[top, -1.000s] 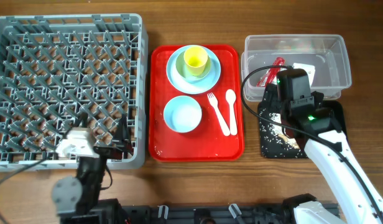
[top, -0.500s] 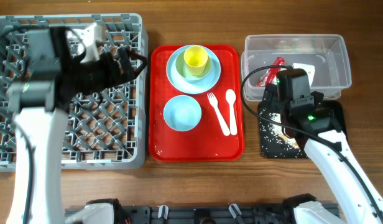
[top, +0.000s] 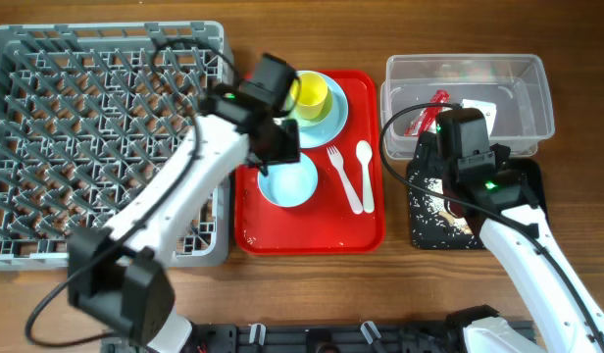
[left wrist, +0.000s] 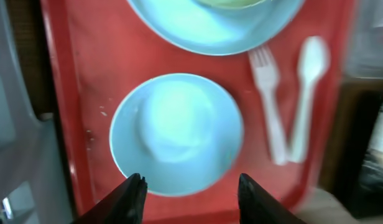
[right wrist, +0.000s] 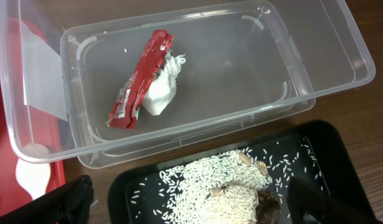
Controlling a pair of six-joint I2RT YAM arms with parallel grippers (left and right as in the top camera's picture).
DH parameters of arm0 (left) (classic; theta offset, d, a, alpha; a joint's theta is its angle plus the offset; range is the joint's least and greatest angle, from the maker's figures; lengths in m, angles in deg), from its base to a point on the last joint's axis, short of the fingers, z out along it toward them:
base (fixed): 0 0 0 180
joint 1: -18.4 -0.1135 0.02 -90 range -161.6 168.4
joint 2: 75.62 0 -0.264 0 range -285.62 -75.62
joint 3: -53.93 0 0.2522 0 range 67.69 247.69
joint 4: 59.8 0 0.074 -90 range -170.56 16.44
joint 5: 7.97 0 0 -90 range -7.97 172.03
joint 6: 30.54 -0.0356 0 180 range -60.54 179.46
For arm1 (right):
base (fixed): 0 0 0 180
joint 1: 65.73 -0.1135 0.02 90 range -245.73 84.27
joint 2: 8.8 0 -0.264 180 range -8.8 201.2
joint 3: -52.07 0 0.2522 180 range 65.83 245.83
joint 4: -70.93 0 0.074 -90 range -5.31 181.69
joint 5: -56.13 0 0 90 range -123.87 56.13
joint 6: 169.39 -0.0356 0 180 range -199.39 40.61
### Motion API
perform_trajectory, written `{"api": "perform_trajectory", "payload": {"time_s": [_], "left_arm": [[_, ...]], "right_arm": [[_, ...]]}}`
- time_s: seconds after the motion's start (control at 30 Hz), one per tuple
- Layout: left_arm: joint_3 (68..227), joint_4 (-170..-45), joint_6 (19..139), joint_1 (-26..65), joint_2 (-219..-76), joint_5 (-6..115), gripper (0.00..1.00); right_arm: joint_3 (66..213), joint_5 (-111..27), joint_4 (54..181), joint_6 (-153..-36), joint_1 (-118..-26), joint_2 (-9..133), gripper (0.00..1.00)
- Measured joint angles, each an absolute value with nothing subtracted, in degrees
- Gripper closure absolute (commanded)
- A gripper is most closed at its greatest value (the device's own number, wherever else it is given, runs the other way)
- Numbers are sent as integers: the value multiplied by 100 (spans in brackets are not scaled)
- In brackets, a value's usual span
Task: Sort waste into correct bins and load items into the dishwasher rack
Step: 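Reach the left gripper to the blue bowl on the red tray and grasp it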
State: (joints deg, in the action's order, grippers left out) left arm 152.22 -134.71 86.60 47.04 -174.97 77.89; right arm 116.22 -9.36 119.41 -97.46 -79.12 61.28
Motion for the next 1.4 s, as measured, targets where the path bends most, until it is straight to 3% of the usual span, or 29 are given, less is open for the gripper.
{"api": "perform_trajectory", "payload": {"time_s": [0.07,0.13,0.17,0.4,0.47,0.53,0.73,1.07,1.27,1.4], "left_arm": [[15222,-13473,8726,4822,-17700,8064,64],[15222,-13466,8747,4870,-17914,8276,88],[15222,-13464,8785,4875,-18061,8377,91],[15222,-13355,8830,4903,-18332,8342,87],[15224,-13280,8830,4912,-18332,8239,75],[15224,-13149,8826,4918,-18332,7990,72],[15224,-12537,9036,5445,-18332,7531,71],[15224,-12771,9628,6271,-18342,8996,69],[15224,-13368,9683,5871,-18342,9601,61],[15224,-13621,9687,5434,-18342,9634,61]], "right_arm": [[11622,-938,11941,-9746,-7912,6130,0],[11622,-936,11941,-9746,-7912,6128,0],[11622,-936,11939,-9746,-7912,6130,0],[11622,-936,11939,-9746,-7912,6130,0],[11622,-938,11939,-9746,-7912,6130,0],[11622,-938,11939,-9746,-7912,6130,0],[11622,-936,11941,-9746,-7912,6130,0],[11622,-936,11941,-9746,-7912,6130,0],[11622,-936,11941,-9746,-7912,6130,0],[11622,-936,11939,-9746,-7912,6130,0]]}}
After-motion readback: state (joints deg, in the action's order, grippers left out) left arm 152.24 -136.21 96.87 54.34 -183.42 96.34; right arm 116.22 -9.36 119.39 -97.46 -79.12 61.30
